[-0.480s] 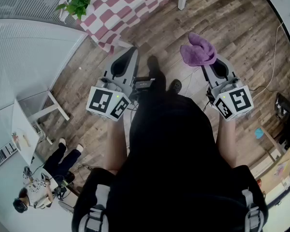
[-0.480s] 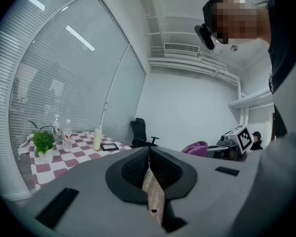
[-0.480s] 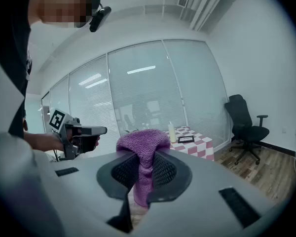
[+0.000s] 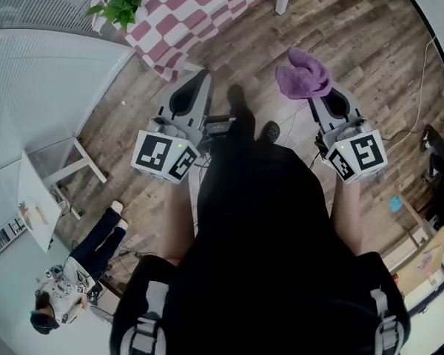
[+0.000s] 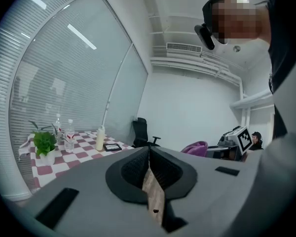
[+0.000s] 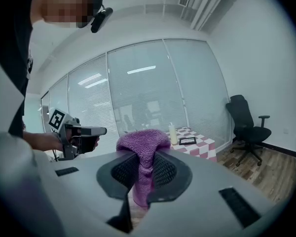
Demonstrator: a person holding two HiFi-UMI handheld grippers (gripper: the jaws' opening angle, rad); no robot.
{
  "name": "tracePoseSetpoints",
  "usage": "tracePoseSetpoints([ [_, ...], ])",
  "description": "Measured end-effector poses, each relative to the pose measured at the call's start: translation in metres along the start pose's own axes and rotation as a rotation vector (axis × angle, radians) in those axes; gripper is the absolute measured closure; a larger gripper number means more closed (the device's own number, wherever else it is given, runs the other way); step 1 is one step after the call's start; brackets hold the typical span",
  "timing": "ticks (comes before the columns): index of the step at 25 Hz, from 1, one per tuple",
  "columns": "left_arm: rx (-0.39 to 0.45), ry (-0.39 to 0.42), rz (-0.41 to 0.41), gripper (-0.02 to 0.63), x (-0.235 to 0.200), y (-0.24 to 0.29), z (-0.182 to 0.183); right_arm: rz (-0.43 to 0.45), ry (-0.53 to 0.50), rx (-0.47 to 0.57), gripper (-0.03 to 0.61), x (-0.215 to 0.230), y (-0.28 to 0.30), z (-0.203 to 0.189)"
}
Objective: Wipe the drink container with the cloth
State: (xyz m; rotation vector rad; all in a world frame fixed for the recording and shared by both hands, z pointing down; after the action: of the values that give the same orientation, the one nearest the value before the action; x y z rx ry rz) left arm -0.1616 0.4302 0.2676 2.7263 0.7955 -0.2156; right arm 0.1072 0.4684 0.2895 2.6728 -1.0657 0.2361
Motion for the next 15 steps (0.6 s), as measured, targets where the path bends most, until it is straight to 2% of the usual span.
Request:
tracePoseSetpoints([
  [8, -0.008, -0.027, 0.002, 0.577, -0.036, 0.033, 0.008, -0.004, 0.008, -0.026, 0.526, 0.022, 0.04, 0.011],
  [15, -0.012, -0.034, -0.05, 0.577, -0.078, 0.076, 0.027, -0.042, 0.002, -0.023, 0.526, 0.044, 0.09, 0.034],
])
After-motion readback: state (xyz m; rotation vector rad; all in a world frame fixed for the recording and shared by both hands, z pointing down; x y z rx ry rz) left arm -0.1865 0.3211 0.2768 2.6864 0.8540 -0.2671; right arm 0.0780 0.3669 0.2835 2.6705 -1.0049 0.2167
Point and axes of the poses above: the fingertips, and each gripper's own axes: y forward along the fingers, x to its right, z out of its top, the point moved 7 cm from there along -y, backward along the fingers, and after that the axes turned 10 degrees about z, right-handed, at the moved point
